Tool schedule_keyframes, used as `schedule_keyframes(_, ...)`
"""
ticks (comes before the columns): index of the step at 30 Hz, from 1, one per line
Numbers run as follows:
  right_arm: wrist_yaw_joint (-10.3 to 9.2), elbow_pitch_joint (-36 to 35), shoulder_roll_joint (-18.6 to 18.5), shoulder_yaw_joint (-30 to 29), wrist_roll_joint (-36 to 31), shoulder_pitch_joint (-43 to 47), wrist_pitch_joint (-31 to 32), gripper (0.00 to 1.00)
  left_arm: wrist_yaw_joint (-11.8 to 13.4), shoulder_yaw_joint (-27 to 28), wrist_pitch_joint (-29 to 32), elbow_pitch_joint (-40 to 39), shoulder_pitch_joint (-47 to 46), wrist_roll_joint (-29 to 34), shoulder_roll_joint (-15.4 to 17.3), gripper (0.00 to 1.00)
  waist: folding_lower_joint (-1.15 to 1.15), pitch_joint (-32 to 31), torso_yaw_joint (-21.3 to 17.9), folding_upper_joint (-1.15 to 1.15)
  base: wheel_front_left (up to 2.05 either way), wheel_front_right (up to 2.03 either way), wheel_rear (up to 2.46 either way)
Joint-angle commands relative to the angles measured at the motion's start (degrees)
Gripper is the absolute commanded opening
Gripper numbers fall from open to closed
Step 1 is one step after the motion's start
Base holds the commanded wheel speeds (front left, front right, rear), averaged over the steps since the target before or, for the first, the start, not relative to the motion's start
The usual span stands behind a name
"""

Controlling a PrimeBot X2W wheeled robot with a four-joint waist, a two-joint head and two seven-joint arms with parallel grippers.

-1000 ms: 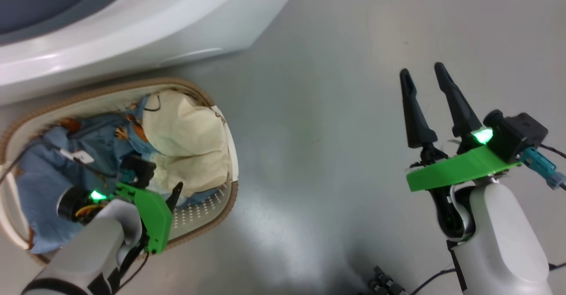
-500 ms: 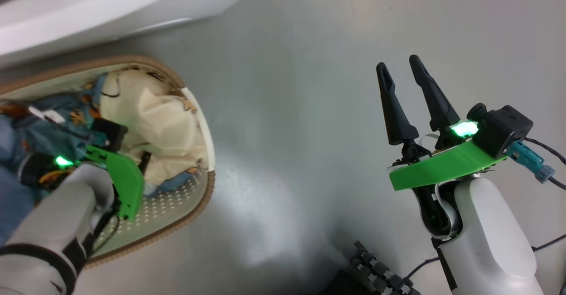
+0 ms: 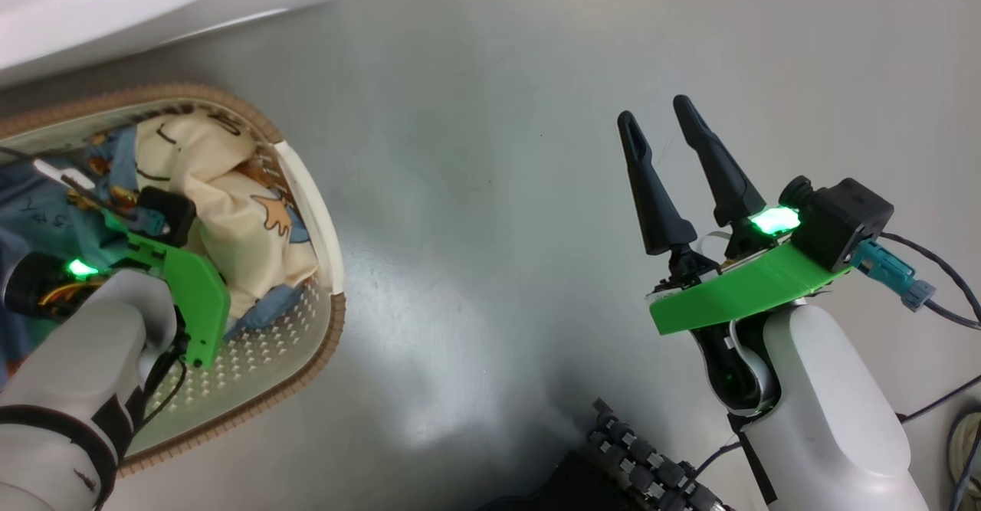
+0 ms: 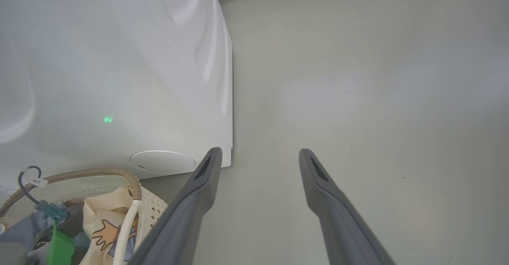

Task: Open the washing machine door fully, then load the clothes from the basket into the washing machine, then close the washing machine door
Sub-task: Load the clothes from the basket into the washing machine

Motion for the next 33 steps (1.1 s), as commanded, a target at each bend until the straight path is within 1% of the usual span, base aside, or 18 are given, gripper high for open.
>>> schedule_keyframes(1, 0.08, -0.6, 0.0, 1.3, 1.0, 1.3, -0.4, 1.00, -0.1, 0.2, -0.4, -0.7, -0.4, -0.4, 1.0, 0.67, 0.00, 0.1, 0.3, 0.00, 0.00, 0.00, 0.00)
schedule_keyframes(2, 0.08, -0.4, 0.0, 1.3, 1.0, 1.3, -0.4, 1.00, -0.1, -0.1, -0.8, -1.1, -0.4, -0.6, 1.0, 0.00, 0.00, 0.1, 0.4, 0.00, 0.00, 0.00, 0.00)
schedule_keyframes(7, 0.08, 0.6, 0.0, 1.1, 0.8, 1.0, -0.4, 1.00, -0.1, -0.8, -2.0, -2.2, 0.0, -2.3, 0.9, 0.00, 0.00, -0.8, 1.3, 0.00, 0.00, 0.00, 0.00)
schedule_keyframes(12, 0.08, 1.4, 0.0, 0.8, 0.6, 1.0, -0.4, 1.00, -0.1, -1.2, -4.6, -3.2, 0.9, -4.4, 0.2, 0.00, 0.00, -2.9, 2.1, 0.00, 0.00, 0.00, 0.00)
schedule_keyframes(25, 0.08, 4.2, 0.0, -1.2, -0.8, 2.1, -0.4, 1.00, -0.1, -1.6, -11.0, -8.1, 6.7, -9.9, 0.1, 0.00, 0.00, -12.6, 5.5, 0.00, 0.00, 0.00, 0.00)
schedule_keyframes(30, 0.08, 5.8, 0.0, -2.1, -1.8, 2.9, -0.4, 1.00, -0.1, 0.0, -12.4, -12.4, 9.4, -12.0, 0.8, 0.00, 0.00, -17.2, 7.7, 0.00, 0.00, 0.00, 0.00)
schedule_keyframes(33, 0.08, 6.8, 0.0, -2.8, -2.4, 3.6, -0.4, 1.00, -0.1, 4.2, -12.5, -15.9, 10.6, -11.8, 1.6, 0.00, 0.00, -19.8, 9.2, 0.00, 0.00, 0.00, 0.00)
